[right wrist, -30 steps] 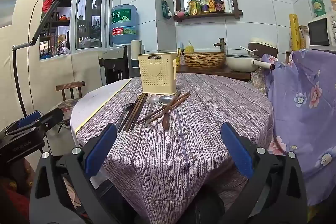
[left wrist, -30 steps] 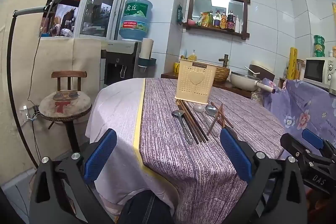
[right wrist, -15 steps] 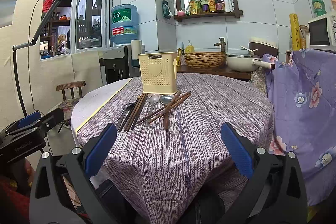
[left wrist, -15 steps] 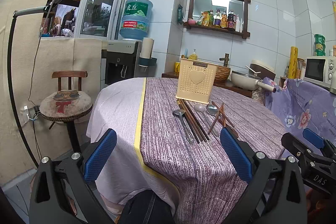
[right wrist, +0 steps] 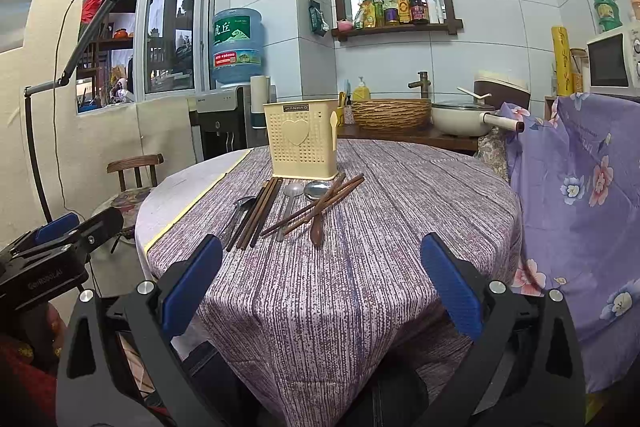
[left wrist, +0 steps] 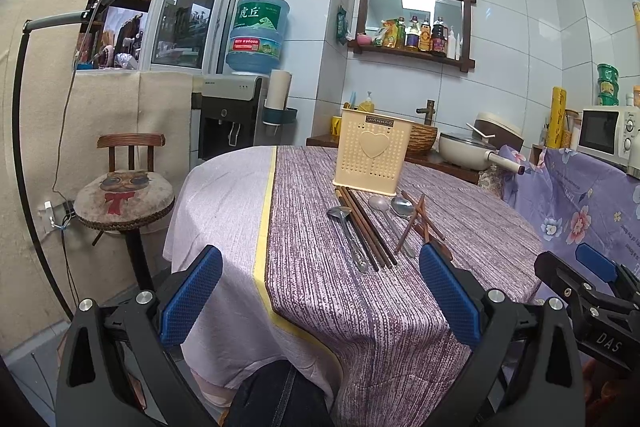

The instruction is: Organize utensils

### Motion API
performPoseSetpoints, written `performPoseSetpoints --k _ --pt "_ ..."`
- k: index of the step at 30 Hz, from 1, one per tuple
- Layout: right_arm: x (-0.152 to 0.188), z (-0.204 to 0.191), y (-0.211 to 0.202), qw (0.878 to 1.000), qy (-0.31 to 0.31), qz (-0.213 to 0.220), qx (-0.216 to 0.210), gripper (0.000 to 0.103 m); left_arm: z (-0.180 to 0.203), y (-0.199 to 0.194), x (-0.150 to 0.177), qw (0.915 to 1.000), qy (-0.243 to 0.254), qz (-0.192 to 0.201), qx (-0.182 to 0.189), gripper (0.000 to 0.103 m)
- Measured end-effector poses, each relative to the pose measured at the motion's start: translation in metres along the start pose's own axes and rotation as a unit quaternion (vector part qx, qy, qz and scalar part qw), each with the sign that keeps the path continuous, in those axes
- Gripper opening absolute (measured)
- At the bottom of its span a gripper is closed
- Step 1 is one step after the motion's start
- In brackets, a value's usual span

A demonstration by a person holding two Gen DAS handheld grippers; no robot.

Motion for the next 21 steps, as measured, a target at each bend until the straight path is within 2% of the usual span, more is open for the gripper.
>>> performPoseSetpoints --k 21 --pt "0.0017 -0.0049 -0.0021 1.000 -0.002 0.000 -0.001 0.098 0.0003 0.0013 0.0007 1.0000 0.001 -0.001 -0.001 0.098"
Point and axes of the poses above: each gripper's, at about its wrist camera, not at the fingertips, and y roughly the way its jaws point, z to its right, x to its underside, the point moved 2 cm from there along y, roughly the way its jaws point, and after that the axes turned 2 degrees about -z, right-handed, at the moved point
